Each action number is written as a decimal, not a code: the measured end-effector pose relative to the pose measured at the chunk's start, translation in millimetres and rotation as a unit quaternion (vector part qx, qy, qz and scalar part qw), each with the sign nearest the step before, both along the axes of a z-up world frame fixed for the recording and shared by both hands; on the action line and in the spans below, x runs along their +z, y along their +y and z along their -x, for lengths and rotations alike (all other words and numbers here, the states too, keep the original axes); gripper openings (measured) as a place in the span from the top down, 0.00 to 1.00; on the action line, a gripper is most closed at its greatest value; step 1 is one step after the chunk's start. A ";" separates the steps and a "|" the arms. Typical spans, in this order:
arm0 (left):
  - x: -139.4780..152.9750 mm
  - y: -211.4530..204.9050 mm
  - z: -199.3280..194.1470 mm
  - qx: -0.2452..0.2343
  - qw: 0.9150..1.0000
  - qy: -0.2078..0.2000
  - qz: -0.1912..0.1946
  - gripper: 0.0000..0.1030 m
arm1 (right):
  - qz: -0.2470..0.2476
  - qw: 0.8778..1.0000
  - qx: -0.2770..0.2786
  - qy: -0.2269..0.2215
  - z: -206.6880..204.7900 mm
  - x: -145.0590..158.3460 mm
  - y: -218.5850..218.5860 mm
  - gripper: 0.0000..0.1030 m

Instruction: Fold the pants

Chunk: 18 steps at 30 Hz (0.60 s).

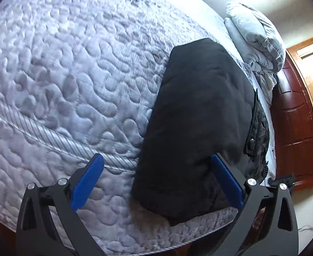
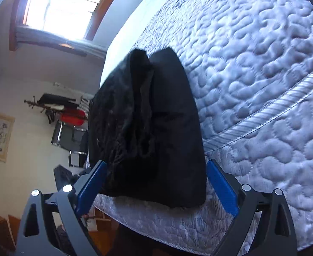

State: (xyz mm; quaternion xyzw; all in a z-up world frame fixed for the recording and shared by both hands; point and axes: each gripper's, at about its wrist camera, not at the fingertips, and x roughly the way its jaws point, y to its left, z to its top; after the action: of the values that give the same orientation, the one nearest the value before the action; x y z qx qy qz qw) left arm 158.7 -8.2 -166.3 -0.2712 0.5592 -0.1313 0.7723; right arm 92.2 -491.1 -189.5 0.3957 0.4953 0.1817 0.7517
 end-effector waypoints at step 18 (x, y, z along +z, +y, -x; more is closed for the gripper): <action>-14.4 -48.9 5.9 -0.024 0.999 0.035 0.015 0.03 | 0.032 0.999 0.019 -0.021 -21.1 1.6 25.7 0.30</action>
State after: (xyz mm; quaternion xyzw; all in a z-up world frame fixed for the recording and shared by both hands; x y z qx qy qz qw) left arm 152.8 -57.2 -180.7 -0.2731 0.5901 -0.1487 0.7450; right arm 113.3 -465.5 -187.8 0.3578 0.4926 0.1880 0.7707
